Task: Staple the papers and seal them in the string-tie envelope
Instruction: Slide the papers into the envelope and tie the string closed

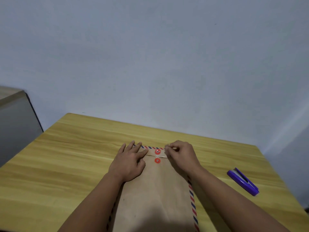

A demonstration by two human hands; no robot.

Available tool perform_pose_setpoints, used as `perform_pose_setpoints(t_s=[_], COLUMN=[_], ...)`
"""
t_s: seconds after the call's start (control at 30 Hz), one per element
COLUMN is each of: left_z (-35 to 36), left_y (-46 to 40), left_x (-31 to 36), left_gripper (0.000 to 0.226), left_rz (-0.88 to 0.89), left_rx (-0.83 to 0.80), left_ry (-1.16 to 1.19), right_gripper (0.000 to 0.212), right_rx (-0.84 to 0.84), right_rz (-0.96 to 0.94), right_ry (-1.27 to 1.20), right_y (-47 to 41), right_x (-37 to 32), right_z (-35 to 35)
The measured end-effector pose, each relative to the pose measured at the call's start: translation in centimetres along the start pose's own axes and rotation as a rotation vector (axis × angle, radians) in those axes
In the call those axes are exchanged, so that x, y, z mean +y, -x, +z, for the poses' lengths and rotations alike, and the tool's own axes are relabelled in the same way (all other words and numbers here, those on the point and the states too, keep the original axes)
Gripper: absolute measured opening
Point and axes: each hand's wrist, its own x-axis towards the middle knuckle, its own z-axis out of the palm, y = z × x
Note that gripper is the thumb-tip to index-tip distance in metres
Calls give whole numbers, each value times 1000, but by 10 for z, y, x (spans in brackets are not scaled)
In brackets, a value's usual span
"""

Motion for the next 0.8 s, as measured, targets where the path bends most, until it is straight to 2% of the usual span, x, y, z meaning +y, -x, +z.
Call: perform_pose_setpoints(t_s=[0.07,0.2,0.3,0.4,0.6,0.63,0.73,0.8], left_z=[0,-1,-2,-5,-10,-8,-1,0], left_y=[0,-1,-2,-5,-15,-13,-8,-9], left_x=[0,1,2,10,20,19,15,14], left_gripper=[69,70,69,69,69,70,70,70], left_rz=[16,21,18,11,-29,-18,64,96], left_rx=[-42,-96,-115,-162,-222,-195,-93,-86], left_ry=[-30,-76,-104,-139,-140,-139,-158,-163], right_gripper=[13,16,10,5,10,10,5,7], right_rx=[-14,22,58,24,-71,-42,98,129], right_rz=[164,235,220,181,80,90,201,300], right_ry=[-278,-502,-515,-529,-159,-161,-417,-530], right_y=[-7,-8,-5,0,1,-2,-16,-23], right_x=[-7,-10,-7,-8,-3,-3,-9,-10], right_z=[-6,-16,-22,-23,-16,-15,-16,-18])
